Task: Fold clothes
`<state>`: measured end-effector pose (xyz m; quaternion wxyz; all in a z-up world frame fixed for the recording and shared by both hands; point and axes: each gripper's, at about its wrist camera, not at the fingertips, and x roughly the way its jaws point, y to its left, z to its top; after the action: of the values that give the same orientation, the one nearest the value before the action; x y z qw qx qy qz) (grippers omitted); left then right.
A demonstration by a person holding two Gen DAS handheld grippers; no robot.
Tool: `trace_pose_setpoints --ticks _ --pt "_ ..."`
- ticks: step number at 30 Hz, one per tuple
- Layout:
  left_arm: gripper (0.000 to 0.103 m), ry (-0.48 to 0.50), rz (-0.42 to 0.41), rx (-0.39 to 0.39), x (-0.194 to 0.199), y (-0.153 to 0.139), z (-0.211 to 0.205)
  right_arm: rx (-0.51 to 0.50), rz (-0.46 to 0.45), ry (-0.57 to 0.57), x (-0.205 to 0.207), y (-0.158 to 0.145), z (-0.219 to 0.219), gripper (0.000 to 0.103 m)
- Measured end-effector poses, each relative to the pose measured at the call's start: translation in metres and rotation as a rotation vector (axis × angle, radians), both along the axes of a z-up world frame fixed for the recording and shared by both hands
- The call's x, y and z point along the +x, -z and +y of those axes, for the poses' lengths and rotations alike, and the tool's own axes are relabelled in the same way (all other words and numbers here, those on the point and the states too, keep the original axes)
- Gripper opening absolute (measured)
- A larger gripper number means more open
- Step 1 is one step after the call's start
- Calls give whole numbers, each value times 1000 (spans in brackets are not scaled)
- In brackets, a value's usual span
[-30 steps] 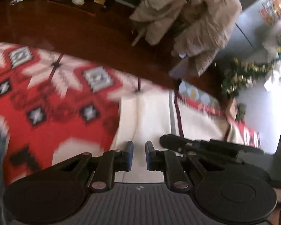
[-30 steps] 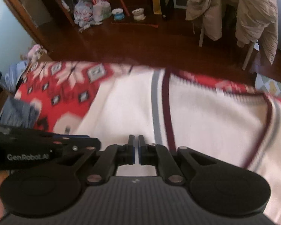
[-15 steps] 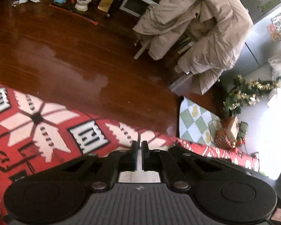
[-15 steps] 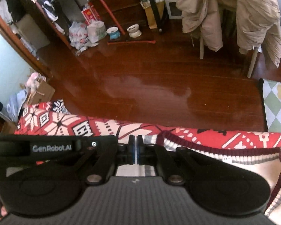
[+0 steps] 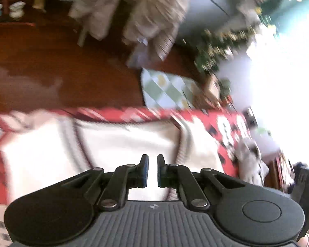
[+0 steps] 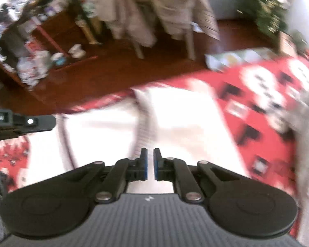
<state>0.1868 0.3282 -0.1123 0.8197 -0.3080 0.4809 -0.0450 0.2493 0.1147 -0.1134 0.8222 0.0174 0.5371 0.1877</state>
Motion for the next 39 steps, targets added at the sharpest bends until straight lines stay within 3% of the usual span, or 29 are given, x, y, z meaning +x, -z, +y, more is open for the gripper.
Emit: trace_pose_setpoints --ticks 4,9,21,27,29,33,36,39 --pt "6 95 30 -27 18 17 -47 -35 -2 14 -7 7 -27 7" --pt "6 140 74 20 43 37 -79 -43 12 19 -3 22 -42 5" --pt "6 -15 45 55 85 29 -49 43 -48 -30 64 22 -1 5" --pt "6 -23 25 73 91 22 -47 99 -90 21 76 0 -29 13" --pt "6 -28 18 69 90 21 -47 92 -74 54 83 5 -43 16" --pt "6 -36 -7 33 92 18 -48 171 -5 87 101 25 -58 21" --pt "6 -17 -5 48 94 17 -51 181 37 100 109 37 -59 25" --pt "6 1 -4 48 94 17 -53 264 89 152 110 42 -65 24"
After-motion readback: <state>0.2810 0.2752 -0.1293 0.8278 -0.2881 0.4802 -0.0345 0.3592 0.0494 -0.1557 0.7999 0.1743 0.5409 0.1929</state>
